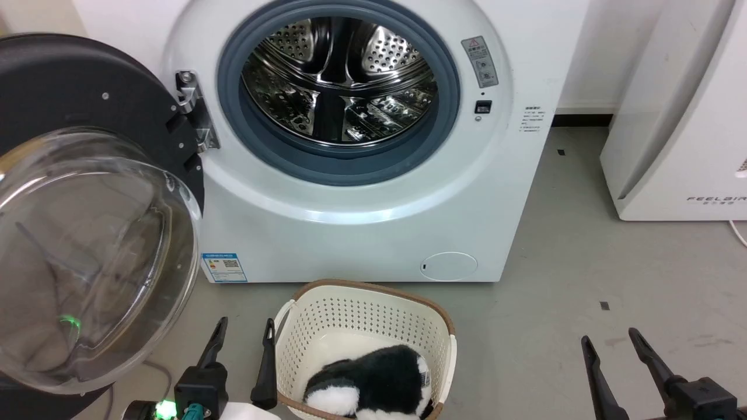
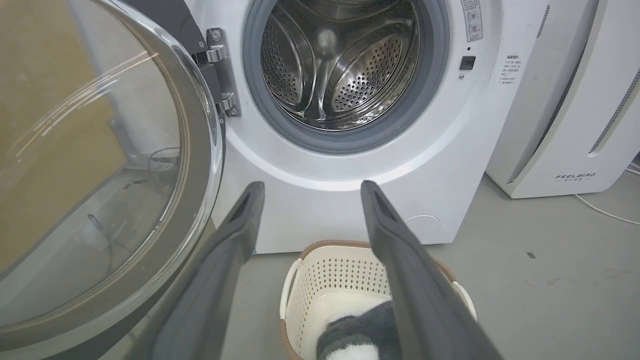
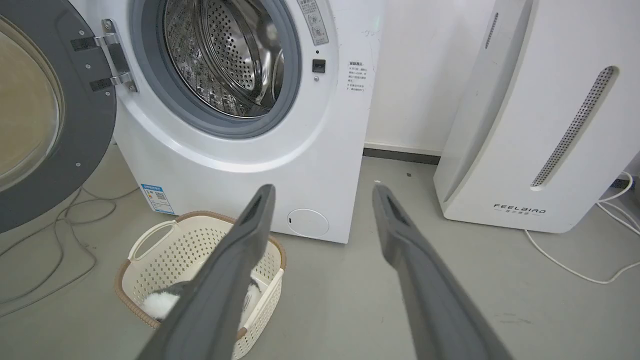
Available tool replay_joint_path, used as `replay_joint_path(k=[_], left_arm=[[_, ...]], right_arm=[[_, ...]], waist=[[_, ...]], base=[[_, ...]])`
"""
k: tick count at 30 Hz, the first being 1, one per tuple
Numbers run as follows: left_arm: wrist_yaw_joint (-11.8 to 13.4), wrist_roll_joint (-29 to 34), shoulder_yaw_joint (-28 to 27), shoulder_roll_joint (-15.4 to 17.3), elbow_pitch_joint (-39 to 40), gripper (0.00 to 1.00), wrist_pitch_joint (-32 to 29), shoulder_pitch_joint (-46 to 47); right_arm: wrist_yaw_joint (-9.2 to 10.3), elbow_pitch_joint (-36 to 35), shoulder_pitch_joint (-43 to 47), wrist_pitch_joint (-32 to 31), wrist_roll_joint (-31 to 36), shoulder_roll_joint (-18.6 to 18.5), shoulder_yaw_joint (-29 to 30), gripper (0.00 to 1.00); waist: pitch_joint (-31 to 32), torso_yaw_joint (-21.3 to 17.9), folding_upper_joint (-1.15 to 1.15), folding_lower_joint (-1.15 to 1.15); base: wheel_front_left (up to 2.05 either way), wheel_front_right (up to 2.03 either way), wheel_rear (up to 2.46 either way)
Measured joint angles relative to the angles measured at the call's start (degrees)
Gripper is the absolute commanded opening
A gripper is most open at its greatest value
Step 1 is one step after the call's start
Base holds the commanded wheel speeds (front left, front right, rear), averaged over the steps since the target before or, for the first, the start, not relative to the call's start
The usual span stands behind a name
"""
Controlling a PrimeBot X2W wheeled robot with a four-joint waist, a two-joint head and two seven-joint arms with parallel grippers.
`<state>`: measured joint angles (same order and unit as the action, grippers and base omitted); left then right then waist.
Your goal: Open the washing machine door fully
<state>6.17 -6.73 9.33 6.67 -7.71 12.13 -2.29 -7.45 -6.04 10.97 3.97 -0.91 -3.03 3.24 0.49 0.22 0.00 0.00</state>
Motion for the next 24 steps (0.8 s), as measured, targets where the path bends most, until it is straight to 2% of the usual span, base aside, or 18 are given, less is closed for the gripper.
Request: replay_joint_path(k=[13,14,24], left_arm=[[0.46,-1.02,-0.27,0.65,0.05,1.0,0.0,0.0],[0.45,-1.07,-0.24,0.67,0.07,0.0,0.0,0.0],[0.22,-0.93,-0.59,0.57,0.12,0.0,-0.53,-0.02]], right_arm=[[0.0,0.09,0.15,-0.11,-0.64,0.0,-0.09,1.0],[0.0,0.1,0.15,-0.1,-0.66,0.0,-0.08,0.0],[0.0,0.21,0.12,-0.18,-0.66,0.0,-0.12,0.0]], waist=[[-0.23,-0.92,0.0,0.0],[-0.25,-0.93,0.0,0.0],[-0.27,-0.92,0.0,0.0]], base=[[0.0,0.0,0.0],[0.0,0.0,0.0],[0.0,0.0,0.0]])
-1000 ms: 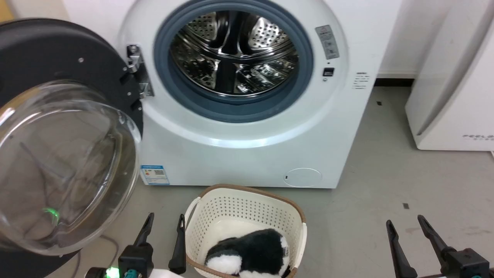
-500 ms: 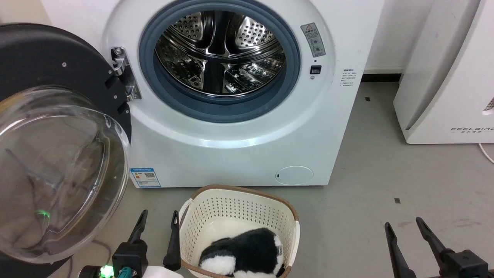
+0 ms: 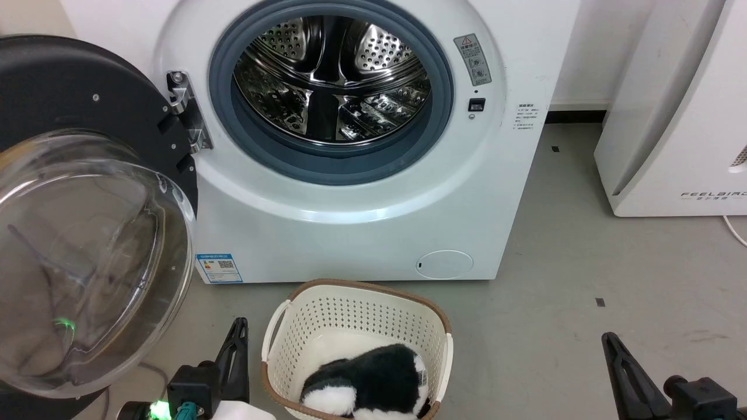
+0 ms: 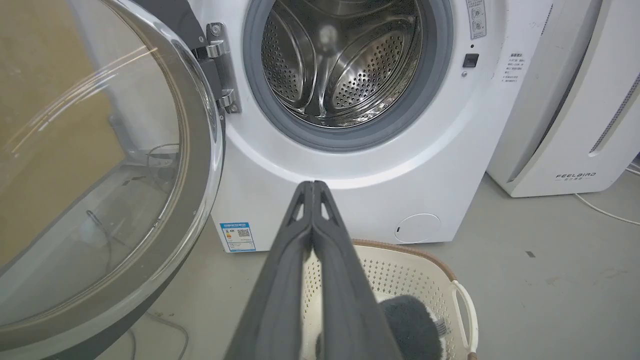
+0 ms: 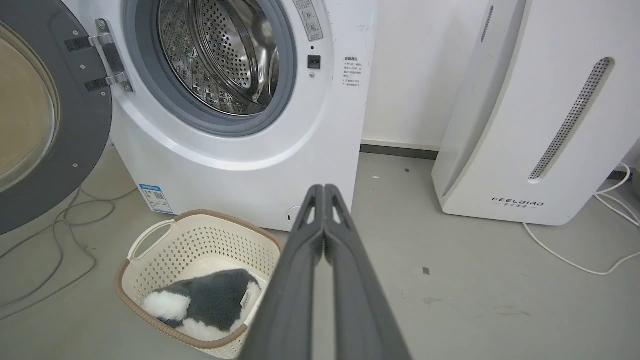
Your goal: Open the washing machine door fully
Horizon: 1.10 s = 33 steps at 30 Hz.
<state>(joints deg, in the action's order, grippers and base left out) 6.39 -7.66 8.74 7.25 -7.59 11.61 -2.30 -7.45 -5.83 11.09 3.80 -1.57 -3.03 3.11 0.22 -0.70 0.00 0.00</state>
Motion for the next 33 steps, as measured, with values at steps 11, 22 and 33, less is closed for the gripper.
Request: replay_joint_path(k=[11,22,33], left_arm=[[-0.52,0.54,-0.63,-0.51,0.62,0.0,-1.01,0.01],[-1.05,1.04,-1.55,-0.88,1.34,0.0,-2.01,0.01],[-1.55,1.72,-2.24,-1.14,1.96,0.0,-3.03,0.02]], right_arm=[[0.0,0.52,-0.3,-0.27,0.05,0.0,-0.23,0.0],[0.0,1.12,-1.38,-0.7,0.07,0.0,-0.56,0.0],[0.0,1.59,-2.35,-1.12,0.08,0.0,-0.79,0.0]], waist=[[-0.02,0.07,0.0,0.0],[-0.04,0.14,0.0,0.0],[-0.06,0.2,0.0,0.0]], base=[[0.0,0.0,0.0],[0.0,0.0,0.0],[0.0,0.0,0.0]])
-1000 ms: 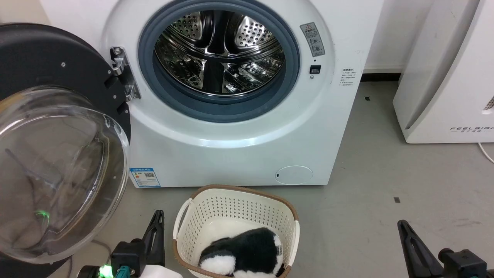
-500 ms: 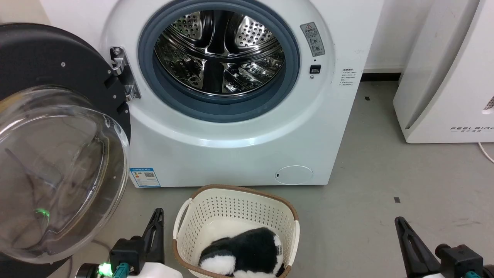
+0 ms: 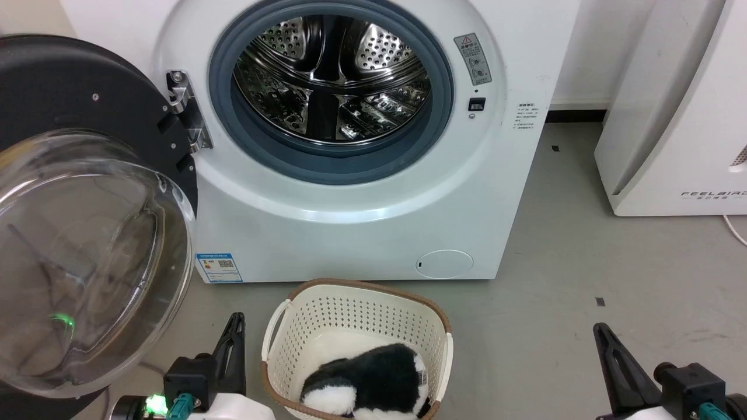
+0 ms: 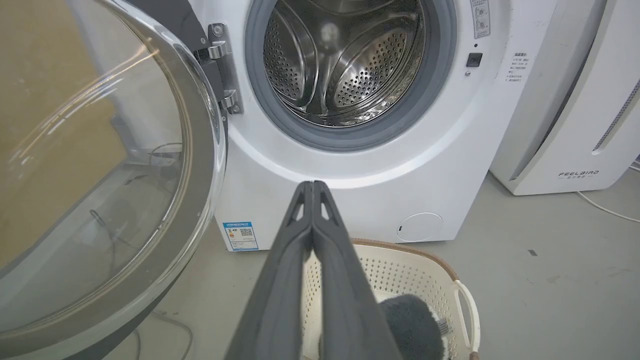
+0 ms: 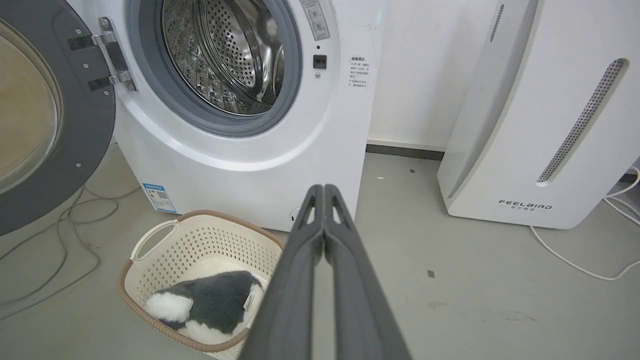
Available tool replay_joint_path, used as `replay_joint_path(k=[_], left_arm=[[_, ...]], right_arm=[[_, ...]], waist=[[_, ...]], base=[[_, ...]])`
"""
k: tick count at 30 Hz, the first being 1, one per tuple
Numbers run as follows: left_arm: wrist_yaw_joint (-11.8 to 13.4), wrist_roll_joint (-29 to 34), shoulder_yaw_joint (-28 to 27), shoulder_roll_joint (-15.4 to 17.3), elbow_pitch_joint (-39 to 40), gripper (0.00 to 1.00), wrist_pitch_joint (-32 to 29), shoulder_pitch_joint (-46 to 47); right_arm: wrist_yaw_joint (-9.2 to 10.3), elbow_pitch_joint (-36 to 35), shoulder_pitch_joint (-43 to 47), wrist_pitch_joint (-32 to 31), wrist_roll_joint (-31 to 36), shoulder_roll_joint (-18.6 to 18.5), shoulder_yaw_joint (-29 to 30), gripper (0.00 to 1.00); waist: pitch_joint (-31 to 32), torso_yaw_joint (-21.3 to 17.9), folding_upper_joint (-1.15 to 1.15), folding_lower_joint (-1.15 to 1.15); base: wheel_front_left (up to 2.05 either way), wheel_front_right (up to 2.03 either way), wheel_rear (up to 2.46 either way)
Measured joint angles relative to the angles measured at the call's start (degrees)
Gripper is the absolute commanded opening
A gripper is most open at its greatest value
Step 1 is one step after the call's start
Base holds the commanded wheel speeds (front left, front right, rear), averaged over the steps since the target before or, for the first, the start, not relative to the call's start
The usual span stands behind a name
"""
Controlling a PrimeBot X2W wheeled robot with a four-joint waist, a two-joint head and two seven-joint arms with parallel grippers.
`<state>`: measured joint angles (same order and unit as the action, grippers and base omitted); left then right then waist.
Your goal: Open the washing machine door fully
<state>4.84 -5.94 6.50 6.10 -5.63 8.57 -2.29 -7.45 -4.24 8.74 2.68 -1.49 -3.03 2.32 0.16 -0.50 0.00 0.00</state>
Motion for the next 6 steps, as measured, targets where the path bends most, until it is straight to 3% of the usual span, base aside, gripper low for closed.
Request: replay_joint_path(k=[6], left_arm=[[-0.34,0.33,-0.38,-0.1,0.32,0.0,-0.56,0.01]], right_arm=[[0.0,0.22,-0.7,-0.08,0.11,0.0,-0.16,0.0]], waist=[[-0.01,0.04,0.0,0.0]], base=[[0.0,0.0,0.0]])
